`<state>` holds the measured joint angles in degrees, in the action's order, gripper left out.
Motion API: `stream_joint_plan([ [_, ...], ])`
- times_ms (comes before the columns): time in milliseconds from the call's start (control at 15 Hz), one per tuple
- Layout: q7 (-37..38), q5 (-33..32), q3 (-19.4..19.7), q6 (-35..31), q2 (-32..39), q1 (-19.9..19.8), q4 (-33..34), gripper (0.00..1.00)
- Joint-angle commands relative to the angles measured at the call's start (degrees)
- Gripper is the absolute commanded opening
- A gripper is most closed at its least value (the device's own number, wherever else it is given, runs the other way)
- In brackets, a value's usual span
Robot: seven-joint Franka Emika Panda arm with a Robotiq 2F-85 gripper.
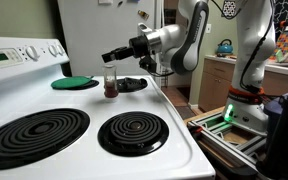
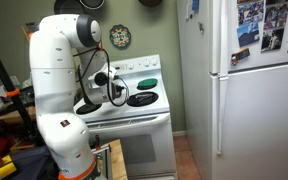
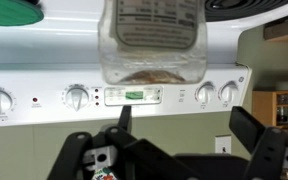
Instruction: Put the tomato ketchup upside down
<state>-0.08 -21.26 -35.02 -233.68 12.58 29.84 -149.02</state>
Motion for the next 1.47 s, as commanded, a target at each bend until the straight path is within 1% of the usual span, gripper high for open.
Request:
stream_joint_plan([
  [0,14.8,-6.2,-2.0,7.9,-10.8,-3.5,-4.9,1.0],
  [67,18.5,-8.6,-2.1,9.9,-12.2,-3.9,-5.1,1.0],
  [133,22.3,-11.6,-2.8,11.6,-14.0,-5.2,-5.1,1.0],
  [267,30.0,-18.2,-1.9,14.4,-16.5,-5.4,-4.9,1.0],
  [467,41.3,-31.0,1.1,17.4,-22.0,-5.4,-3.4,1.0],
  [800,60.3,-51.5,7.2,21.7,-29.8,-3.8,-2.0,1.0],
  [933,68.1,-59.6,9.2,22.0,-31.9,-3.5,-1.0,1.0],
  [1067,75.9,-67.5,10.2,21.2,-33.6,-4.2,0.4,1.0],
  [1267,87.6,-78.7,10.5,19.1,-35.5,-6.0,3.5,1.0],
  [1400,94.1,-84.2,10.1,17.3,-36.3,-7.5,5.8,1.0],
])
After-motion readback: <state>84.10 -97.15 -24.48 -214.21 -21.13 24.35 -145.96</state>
